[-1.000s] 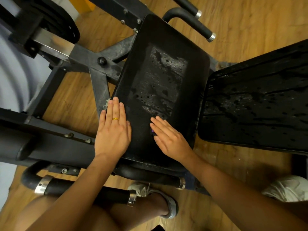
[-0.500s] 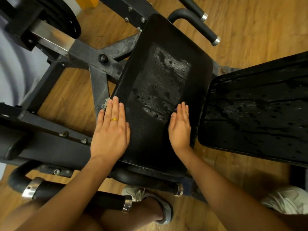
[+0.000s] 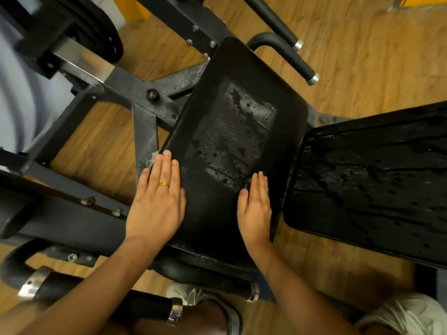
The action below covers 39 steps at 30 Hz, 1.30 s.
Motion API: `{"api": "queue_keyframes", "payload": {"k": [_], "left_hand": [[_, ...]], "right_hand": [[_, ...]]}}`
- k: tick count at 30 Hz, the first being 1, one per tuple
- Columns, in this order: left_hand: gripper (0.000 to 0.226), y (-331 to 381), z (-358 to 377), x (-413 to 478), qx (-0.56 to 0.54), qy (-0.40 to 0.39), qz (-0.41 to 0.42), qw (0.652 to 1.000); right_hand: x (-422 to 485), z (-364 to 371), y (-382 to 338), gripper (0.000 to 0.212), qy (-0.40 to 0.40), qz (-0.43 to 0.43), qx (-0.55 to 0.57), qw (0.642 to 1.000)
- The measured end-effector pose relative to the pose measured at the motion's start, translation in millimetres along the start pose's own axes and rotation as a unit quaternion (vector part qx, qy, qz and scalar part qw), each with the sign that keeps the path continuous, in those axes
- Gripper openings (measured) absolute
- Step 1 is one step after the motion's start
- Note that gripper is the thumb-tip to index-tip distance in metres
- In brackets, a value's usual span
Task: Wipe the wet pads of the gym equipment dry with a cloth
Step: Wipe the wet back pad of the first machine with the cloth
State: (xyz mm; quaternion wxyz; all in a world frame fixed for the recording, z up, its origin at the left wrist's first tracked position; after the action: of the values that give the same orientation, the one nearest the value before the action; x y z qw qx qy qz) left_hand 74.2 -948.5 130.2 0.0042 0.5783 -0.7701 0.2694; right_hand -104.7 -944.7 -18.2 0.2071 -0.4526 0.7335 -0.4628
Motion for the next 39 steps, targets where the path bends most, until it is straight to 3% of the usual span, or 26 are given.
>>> {"api": "queue_keyframes", "payload": {"k": [4,7,12,21,35,39], "left_hand": [[0.063,-1,0,-1,-0.005,0.006,-0.002,1.0],[0.063,-1,0,0,-0.007,0.011,-0.002,1.0],[0.064,-1,0,0,-0.01,0.007,0.0,1.0],[0.064,-2,-1,0,-0.018,0.011,0.003,1.0],[0.064,0,1,1,-0.026,0.007,-0.002,1.0],[0.065,1,3,0,-0.02,-0.001,0.005,1.0]], "right_hand": [[30,7,5,0.049,-0.017,-0.009,0.013,1.0],[73,10,10,0.05,-0.029,-0.011,-0.012,0.999],[115,17,9,0.053,-0.096,-0.087,-0.045,0.991],[45,1,19,0.056,-0.008,-0.048,-0.02,0.999],[205,33,10,0.051,0.001,0.004,-0.046,0.999],[206,34,12,0.054,0.001,0.03,-0.047,0.998]]}}
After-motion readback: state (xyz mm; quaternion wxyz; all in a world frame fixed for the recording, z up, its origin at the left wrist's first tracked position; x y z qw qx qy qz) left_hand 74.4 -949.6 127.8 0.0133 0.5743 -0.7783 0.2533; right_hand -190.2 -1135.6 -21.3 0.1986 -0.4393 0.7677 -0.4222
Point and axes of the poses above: each hand's wrist, its own x-axis towards the middle knuckle, its own z-axis out of the palm, y = z × x, the point moved 9 cm from there along x, towards the middle knuckle, and after that the axes turned 15 degrees about y, right-handed, at the moved point
